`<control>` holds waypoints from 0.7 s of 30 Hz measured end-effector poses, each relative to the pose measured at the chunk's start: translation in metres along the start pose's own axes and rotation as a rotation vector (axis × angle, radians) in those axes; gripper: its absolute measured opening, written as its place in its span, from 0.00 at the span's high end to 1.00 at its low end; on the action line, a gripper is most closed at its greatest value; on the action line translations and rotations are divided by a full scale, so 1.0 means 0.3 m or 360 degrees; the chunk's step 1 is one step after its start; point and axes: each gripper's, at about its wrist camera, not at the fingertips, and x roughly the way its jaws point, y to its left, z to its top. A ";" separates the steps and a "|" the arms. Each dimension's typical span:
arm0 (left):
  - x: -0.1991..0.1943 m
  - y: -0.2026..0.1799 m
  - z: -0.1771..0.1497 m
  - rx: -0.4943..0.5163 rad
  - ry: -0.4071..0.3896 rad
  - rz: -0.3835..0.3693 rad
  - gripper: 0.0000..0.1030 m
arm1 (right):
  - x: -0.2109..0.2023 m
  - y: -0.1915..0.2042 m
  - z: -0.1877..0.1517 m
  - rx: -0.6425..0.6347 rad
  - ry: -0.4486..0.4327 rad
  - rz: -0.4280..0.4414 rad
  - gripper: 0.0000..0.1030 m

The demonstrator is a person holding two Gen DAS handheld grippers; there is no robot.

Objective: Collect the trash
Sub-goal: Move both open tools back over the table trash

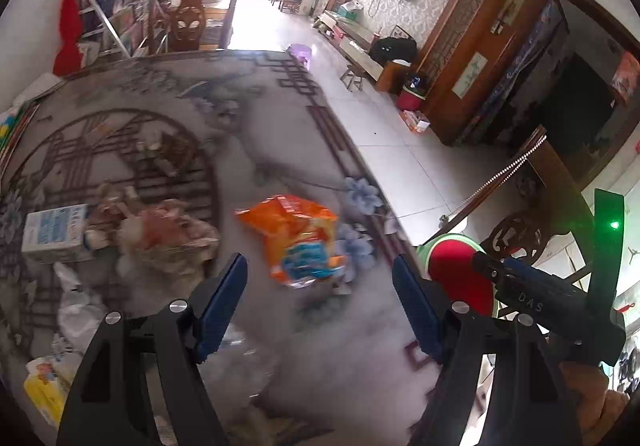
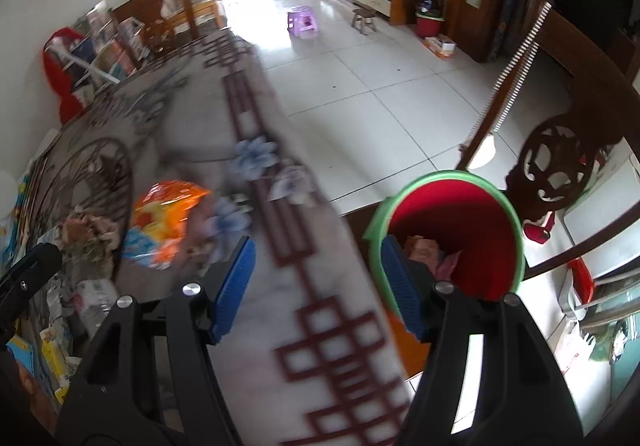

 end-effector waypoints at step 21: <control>-0.200 0.504 -0.075 -0.0058 0.0011 0.0026 0.31 | -0.039 0.648 -0.175 -0.0262 0.0087 0.0122 0.34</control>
